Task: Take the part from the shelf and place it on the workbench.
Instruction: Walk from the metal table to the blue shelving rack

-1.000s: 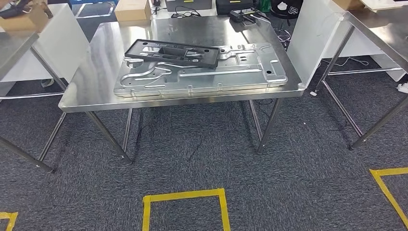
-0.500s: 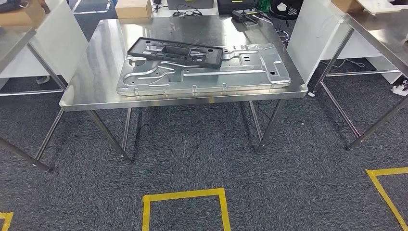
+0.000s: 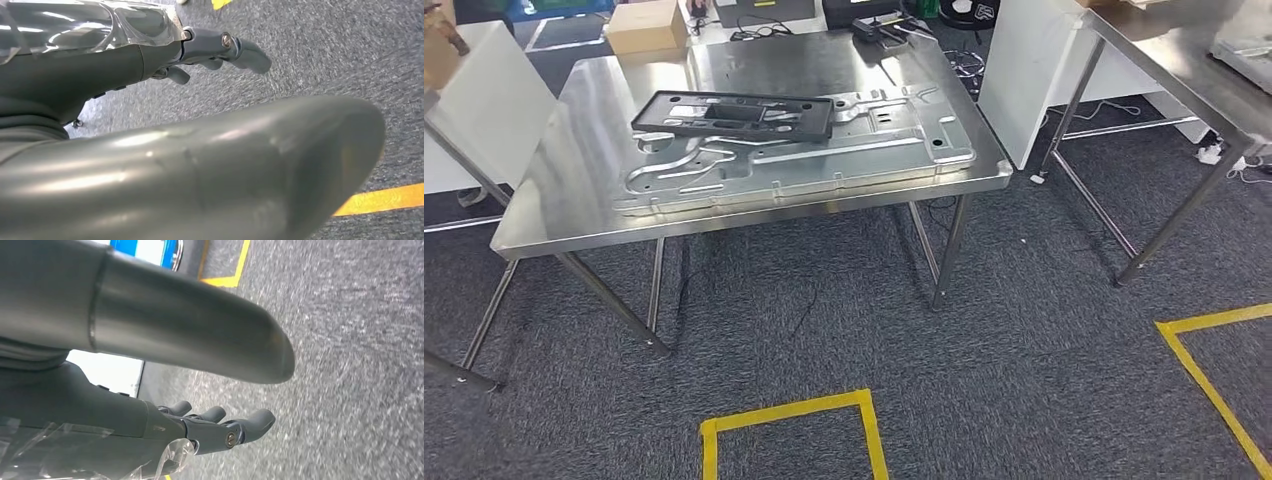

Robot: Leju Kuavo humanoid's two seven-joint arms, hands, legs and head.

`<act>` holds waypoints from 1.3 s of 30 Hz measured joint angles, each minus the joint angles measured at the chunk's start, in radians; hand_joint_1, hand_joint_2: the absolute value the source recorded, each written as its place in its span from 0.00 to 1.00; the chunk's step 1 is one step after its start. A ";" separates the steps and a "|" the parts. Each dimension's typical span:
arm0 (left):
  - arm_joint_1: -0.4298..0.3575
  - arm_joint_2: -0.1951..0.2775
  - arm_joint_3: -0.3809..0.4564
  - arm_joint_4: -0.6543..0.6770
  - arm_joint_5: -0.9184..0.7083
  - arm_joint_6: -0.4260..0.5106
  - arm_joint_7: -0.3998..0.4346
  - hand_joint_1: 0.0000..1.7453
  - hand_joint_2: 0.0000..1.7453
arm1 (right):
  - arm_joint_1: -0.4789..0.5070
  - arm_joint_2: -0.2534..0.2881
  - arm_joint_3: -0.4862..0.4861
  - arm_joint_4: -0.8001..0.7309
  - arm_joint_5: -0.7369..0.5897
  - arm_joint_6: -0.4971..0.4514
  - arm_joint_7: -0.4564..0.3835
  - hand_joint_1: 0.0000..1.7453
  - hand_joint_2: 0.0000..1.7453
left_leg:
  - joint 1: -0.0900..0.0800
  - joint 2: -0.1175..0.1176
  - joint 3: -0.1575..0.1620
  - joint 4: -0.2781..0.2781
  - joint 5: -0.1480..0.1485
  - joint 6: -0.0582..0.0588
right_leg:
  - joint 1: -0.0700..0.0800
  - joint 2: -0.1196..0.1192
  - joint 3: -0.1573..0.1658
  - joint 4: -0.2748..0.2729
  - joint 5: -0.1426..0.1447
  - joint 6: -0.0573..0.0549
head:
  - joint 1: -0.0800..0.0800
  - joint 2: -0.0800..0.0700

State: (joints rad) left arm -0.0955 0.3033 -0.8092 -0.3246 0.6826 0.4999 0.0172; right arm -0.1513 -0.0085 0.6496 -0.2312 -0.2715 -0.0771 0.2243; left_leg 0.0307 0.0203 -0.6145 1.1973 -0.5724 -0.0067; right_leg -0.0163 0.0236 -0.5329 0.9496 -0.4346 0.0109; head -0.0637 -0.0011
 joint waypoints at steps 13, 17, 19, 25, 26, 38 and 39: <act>-0.001 0.007 -0.015 -0.012 0.006 0.006 0.000 0.00 0.00 | 0.007 0.000 -0.013 0.002 -0.008 -0.003 0.001 0.00 0.00 | -0.008 -0.033 0.116 -0.263 0.139 0.053 | 0.006 0.031 -0.048 0.085 -0.045 0.035 | 0.002 0.000; 0.007 0.008 -0.017 -0.013 0.007 0.006 0.002 0.00 0.00 | 0.006 0.002 -0.014 0.003 -0.010 -0.003 0.002 0.00 0.00 | -0.016 0.021 0.115 -0.262 0.138 0.059 | 0.004 -0.013 -0.159 0.314 -0.135 0.043 | 0.002 0.000; 0.007 0.008 -0.017 -0.015 0.007 0.006 0.003 0.00 0.00 | 0.006 0.002 -0.015 0.003 -0.010 -0.003 0.002 0.00 0.00 | -0.018 0.043 0.119 -0.262 0.135 0.058 | 0.005 -0.024 -0.115 0.231 -0.080 0.040 | 0.002 0.000; 0.001 0.008 -0.018 -0.020 0.008 0.008 0.003 0.00 0.00 | 0.005 0.000 -0.016 0.004 -0.010 -0.003 0.003 0.00 0.00 | -0.026 0.093 0.134 -0.262 0.123 0.030 | 0.019 -0.064 -0.007 0.005 -0.001 0.008 | 0.002 0.000; -0.001 0.008 -0.018 -0.021 0.009 0.008 0.003 0.00 0.00 | 0.005 0.000 -0.016 0.004 -0.010 -0.003 0.003 0.00 0.00 | -0.024 0.085 0.134 -0.257 0.117 0.023 | 0.018 -0.054 -0.007 0.003 0.002 0.003 | 0.002 0.000; 0.014 0.018 -0.022 -0.028 0.087 -0.058 0.037 0.00 0.00 | 0.001 0.002 -0.016 0.004 -0.022 -0.009 0.013 0.00 0.00 | -0.019 -0.084 0.132 -0.254 0.116 0.028 | 0.015 0.088 -0.023 0.002 0.028 0.000 | -0.002 0.000; 0.014 0.020 -0.022 -0.028 0.108 -0.100 0.051 0.00 0.00 | 0.001 0.002 -0.016 0.004 -0.022 -0.008 0.014 0.00 0.00 | -0.022 -0.081 0.133 -0.260 0.115 0.031 | 0.014 0.099 -0.026 0.002 0.030 0.005 | -0.001 0.000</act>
State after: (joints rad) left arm -0.0816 0.3236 -0.8312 -0.3530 0.7901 0.3999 0.0679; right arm -0.1504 -0.0069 0.6336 -0.2269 -0.2937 -0.0855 0.2388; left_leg 0.0091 -0.0607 -0.4812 0.9372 -0.4574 0.0246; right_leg -0.0019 0.1228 -0.5590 0.9516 -0.4041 0.0161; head -0.0651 -0.0011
